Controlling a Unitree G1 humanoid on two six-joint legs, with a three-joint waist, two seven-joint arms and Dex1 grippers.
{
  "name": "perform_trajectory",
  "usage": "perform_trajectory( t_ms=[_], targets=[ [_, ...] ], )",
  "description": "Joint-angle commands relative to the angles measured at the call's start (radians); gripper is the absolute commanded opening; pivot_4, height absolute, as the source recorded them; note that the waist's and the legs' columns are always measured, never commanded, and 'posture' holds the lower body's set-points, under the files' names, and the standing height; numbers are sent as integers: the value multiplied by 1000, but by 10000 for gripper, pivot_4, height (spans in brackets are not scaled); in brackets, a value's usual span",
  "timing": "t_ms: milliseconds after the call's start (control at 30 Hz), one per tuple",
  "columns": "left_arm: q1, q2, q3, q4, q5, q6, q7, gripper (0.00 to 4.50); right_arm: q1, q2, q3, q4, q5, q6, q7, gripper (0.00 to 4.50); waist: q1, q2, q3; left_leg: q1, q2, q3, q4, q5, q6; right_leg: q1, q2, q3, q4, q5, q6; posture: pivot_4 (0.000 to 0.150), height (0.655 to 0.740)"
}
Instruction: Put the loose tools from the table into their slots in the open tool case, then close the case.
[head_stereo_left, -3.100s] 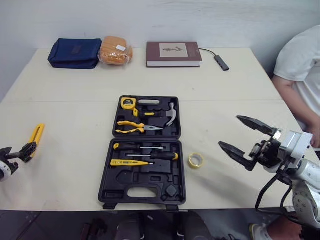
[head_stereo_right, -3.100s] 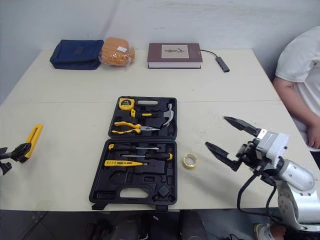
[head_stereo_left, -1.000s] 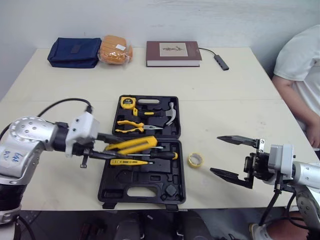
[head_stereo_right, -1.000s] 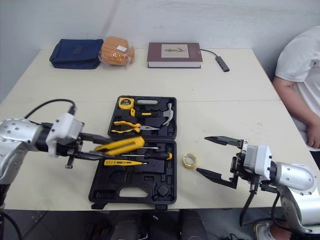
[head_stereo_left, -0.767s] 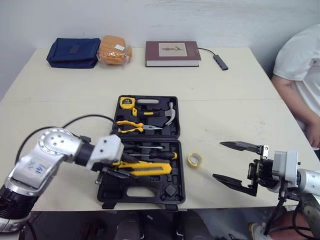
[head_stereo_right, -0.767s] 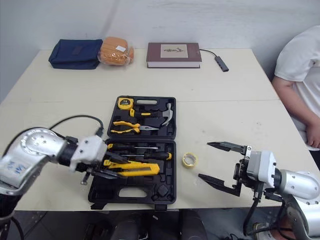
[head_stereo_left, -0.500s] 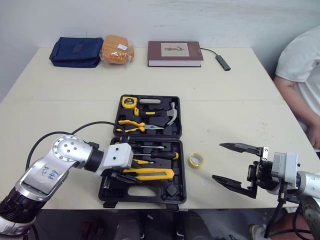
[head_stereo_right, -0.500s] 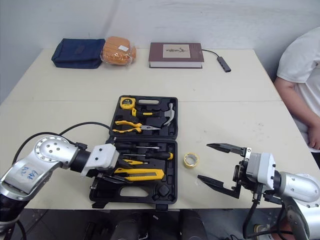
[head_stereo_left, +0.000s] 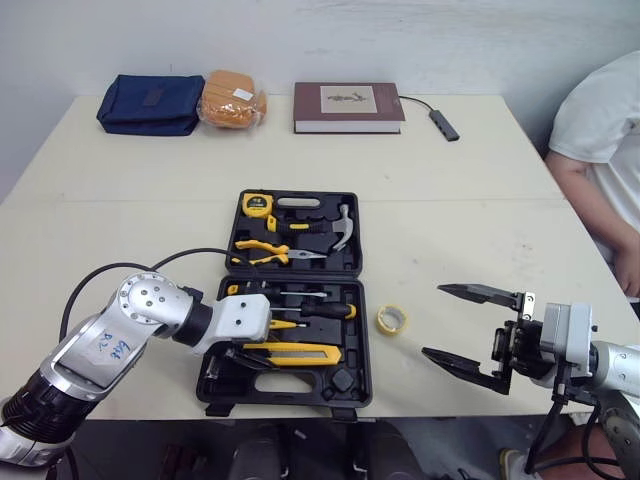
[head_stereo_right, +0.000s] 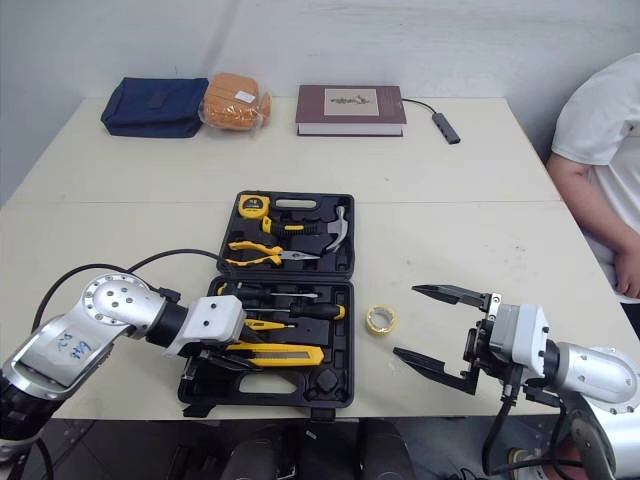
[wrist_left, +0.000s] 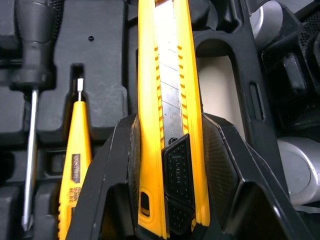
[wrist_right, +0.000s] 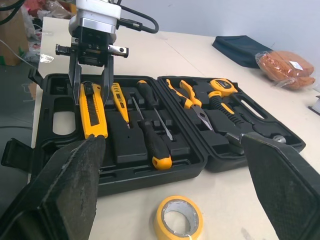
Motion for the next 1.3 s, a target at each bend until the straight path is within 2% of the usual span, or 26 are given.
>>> perform_trajectory(
  t_ms=[33,200,300,500,567,733,767,900,1067,1167,1300],
  targets=[
    [-15,-8,-17,-5,29,5,17,11058,4,8,-5,-40,0,-9,-12,45000,1,0,0,0,0,0,0,0,0,0,0,0,0,0,0,1500,7400],
    [-14,-4,-36,-3,62,6,25,11058,10,15,0,-45,-6,-12,-19,45000,0,0,0,0,0,0,0,0,0,0,0,0,0,0,0,1500,7400],
    [-15,17,-38,-11,37,42,-13,11058,11,16,-1,-46,-7,-12,-21,45000,0,0,0,0,0,0,0,0,0,0,0,0,0,0,0,1500,7400],
    [-21,-9,-24,-6,14,52,-8,11058,7,19,3,-40,-13,-17,-20,45000,-1,0,0,0,0,0,1,0,0,0,0,0,0,0,0,1500,7400],
    [-20,-11,-18,-3,11,43,-9,21624,2,21,5,-35,-16,-19,-20,45000,-1,0,0,0,0,0,1,0,0,0,0,0,0,0,0,1500,7400],
    [-36,-31,25,21,-35,-47,-59,42850,-1,26,7,-27,-23,-25,-16,45000,-1,0,0,0,0,0,2,0,0,0,0,0,0,0,0,1500,7400],
    [-42,-30,50,29,-70,-50,-84,44681,-4,28,9,-24,-25,-26,-17,45000,-1,0,0,-1,1,0,3,0,0,0,1,0,1,0,0,1500,7400],
    [-47,-36,114,63,-161,-80,-156,44681,-10,32,11,-16,-32,-31,-15,45000,-1,0,0,-1,1,0,6,-1,0,0,1,0,2,0,0,1500,7400],
    [-31,-97,160,136,-177,-219,-166,44681,-7,37,10,-11,-37,-36,-15,45000,0,0,0,-1,1,-1,7,-1,1,1,1,0,2,0,0,1500,7400],
    [-1,-166,188,165,-194,-307,-154,36267,-4,42,11,-9,-42,-39,-15,45000,0,0,0,-1,1,-1,8,-2,1,1,0,-1,3,0,0,1500,7400],
    [53,-210,188,174,-195,-352,-146,17911,-3,48,10,-12,-35,-43,-19,45000,-2,0,0,-1,1,-1,9,-2,1,2,0,0,3,0,0,1500,7400]
  ],
)
